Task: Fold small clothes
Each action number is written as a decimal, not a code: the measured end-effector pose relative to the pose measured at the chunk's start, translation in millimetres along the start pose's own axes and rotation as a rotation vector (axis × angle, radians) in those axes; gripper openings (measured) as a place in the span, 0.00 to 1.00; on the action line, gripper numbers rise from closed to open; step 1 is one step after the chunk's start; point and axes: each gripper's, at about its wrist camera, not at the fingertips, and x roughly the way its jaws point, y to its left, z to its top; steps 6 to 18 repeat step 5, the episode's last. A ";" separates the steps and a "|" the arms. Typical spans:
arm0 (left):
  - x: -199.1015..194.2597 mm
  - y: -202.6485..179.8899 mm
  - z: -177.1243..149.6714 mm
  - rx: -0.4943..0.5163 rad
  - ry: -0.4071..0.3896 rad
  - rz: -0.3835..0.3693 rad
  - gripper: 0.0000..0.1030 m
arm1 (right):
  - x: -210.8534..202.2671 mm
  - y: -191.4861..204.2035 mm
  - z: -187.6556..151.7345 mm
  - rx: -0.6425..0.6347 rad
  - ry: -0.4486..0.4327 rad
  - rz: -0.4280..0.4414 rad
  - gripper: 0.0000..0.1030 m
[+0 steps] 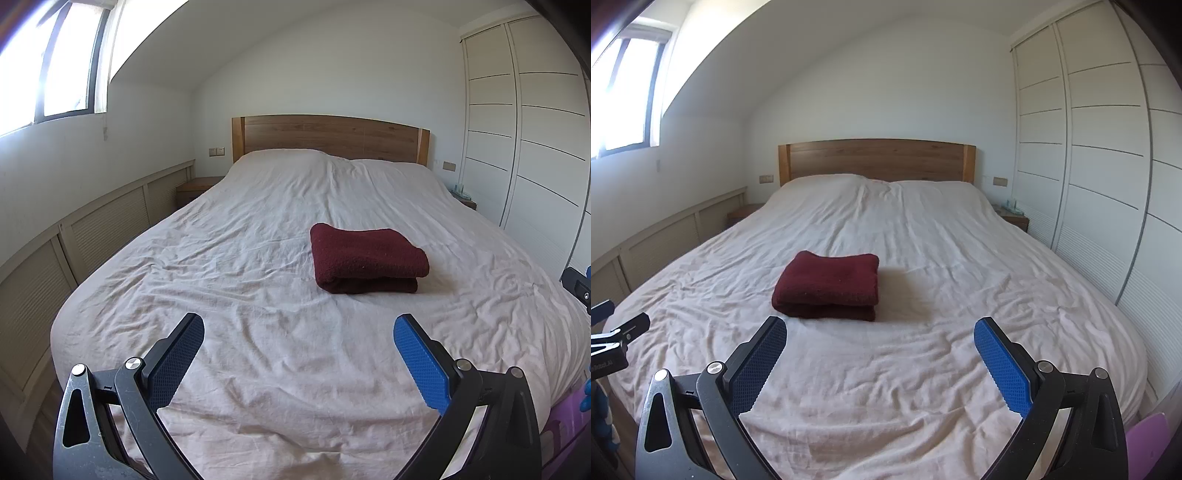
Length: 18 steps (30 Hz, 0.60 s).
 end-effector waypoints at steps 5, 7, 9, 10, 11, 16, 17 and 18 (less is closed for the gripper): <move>0.2 0.6 -0.5 0.000 0.002 -0.002 0.98 | -0.2 0.2 0.0 -0.002 0.003 -0.001 0.99; 0.2 0.6 -0.5 0.000 0.002 -0.002 0.98 | -0.2 0.2 0.0 -0.002 0.003 -0.001 0.99; 0.2 0.6 -0.5 0.000 0.002 -0.002 0.98 | -0.2 0.2 0.0 -0.002 0.003 -0.001 0.99; 0.2 0.6 -0.5 0.000 0.002 -0.002 0.98 | -0.2 0.2 0.0 -0.002 0.003 -0.001 0.99; 0.2 0.6 -0.5 0.000 0.002 -0.002 0.98 | -0.2 0.2 0.0 -0.002 0.003 -0.001 0.99; 0.2 0.6 -0.5 0.000 0.002 -0.002 0.98 | -0.2 0.2 0.0 -0.002 0.003 -0.001 0.99; 0.2 0.6 -0.5 0.000 0.002 -0.002 0.98 | -0.2 0.2 0.0 -0.002 0.003 -0.001 0.99; 0.2 0.6 -0.5 0.000 0.002 -0.002 0.98 | -0.2 0.2 0.0 -0.002 0.003 -0.001 0.99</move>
